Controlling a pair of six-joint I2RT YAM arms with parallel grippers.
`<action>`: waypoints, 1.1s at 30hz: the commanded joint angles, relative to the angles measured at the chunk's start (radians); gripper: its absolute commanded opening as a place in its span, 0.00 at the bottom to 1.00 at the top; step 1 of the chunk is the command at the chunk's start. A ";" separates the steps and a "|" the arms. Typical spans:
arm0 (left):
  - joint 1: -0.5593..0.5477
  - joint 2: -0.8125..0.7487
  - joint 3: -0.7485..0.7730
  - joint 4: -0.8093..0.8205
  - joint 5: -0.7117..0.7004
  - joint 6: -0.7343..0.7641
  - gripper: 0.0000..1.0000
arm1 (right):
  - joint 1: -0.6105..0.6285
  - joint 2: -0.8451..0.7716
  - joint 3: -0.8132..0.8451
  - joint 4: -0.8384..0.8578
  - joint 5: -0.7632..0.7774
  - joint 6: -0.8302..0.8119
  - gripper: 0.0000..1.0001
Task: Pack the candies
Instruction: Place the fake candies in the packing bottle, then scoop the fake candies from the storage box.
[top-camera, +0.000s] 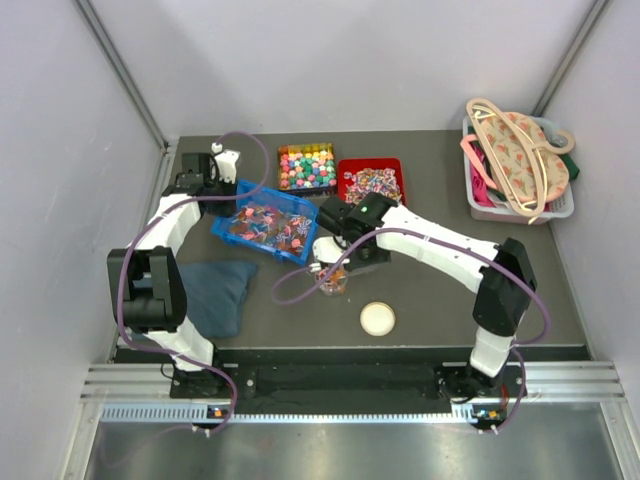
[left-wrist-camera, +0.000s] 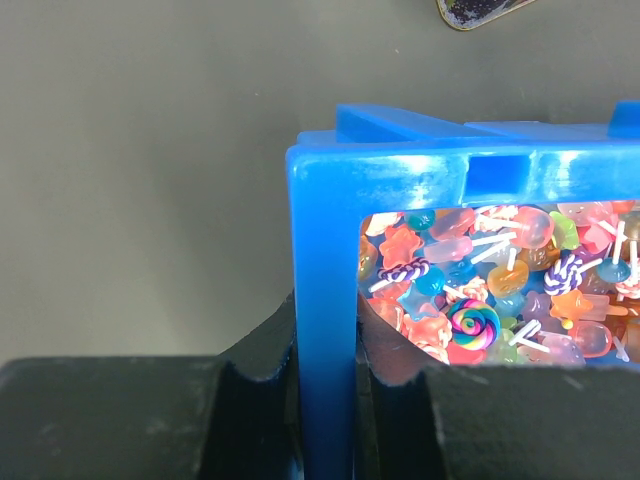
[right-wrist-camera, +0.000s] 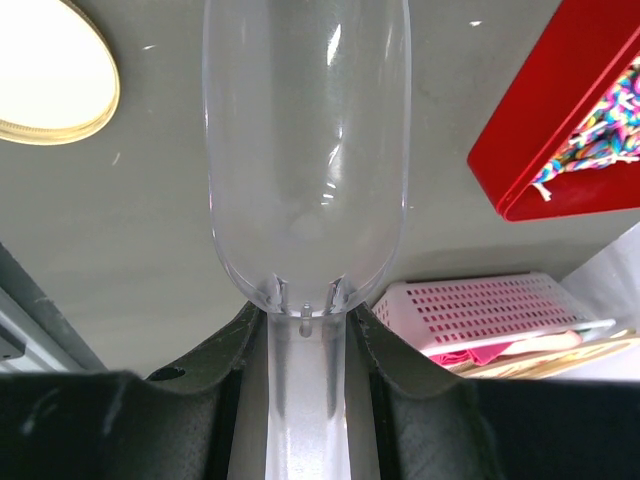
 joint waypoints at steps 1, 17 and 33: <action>0.004 -0.019 0.027 0.060 0.079 -0.053 0.00 | 0.009 -0.027 0.073 -0.001 0.028 -0.020 0.00; 0.001 -0.019 0.042 0.039 0.089 -0.063 0.00 | 0.023 0.225 0.352 0.265 0.321 -0.192 0.00; 0.001 -0.030 0.047 0.034 0.062 -0.083 0.00 | 0.118 0.435 0.431 0.362 0.421 -0.359 0.00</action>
